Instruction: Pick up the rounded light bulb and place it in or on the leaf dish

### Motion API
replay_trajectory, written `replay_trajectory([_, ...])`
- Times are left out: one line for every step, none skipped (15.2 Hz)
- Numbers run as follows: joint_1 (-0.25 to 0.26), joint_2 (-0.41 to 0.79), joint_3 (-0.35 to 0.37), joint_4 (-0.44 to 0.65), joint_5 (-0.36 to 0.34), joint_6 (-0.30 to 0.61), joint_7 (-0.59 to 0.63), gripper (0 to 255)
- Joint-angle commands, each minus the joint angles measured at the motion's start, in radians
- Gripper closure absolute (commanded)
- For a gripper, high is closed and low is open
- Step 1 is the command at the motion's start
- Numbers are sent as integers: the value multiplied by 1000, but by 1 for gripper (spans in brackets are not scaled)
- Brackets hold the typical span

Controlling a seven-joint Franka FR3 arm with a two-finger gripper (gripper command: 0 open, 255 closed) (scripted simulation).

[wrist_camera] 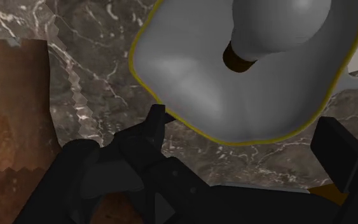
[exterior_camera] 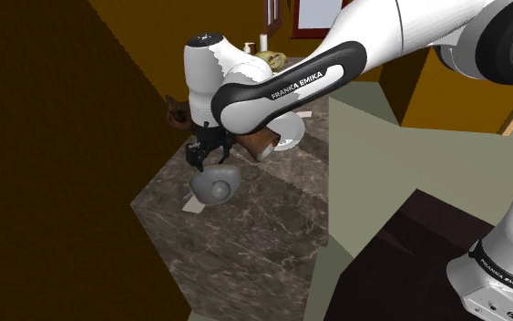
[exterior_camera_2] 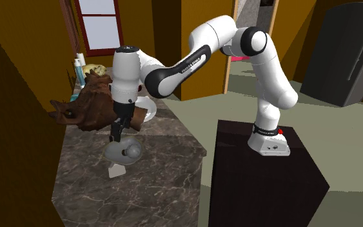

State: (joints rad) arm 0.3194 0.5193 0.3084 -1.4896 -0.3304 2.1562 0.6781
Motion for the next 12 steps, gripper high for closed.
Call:
replay_trajectory([-1, -18, 4, 5, 7, -22, -4, 0])
replay_trajectory([-1, -35, 8, 11, 14, -45, -8, 0])
replay_trajectory([-2, -51, 12, 19, 20, -69, -12, 0])
replay_trajectory([-2, -63, 15, 27, 25, -88, -15, 0])
replay_trajectory([-2, -63, 15, 27, 25, -88, -15, 0])
replay_trajectory([-2, -64, 15, 27, 25, -88, -15, 0])
replay_trajectory([-2, -63, 15, 27, 25, -88, -15, 0])
replay_trajectory([-2, -63, 15, 27, 25, -88, -15, 0])
replay_trajectory([-2, -63, 15, 27, 25, -88, -15, 0])
replay_trajectory([-2, -63, 15, 27, 25, -88, -15, 0])
replay_trajectory([-2, -63, 15, 27, 25, -88, -15, 0])
replay_trajectory([-2, -63, 15, 27, 25, -88, -15, 0])
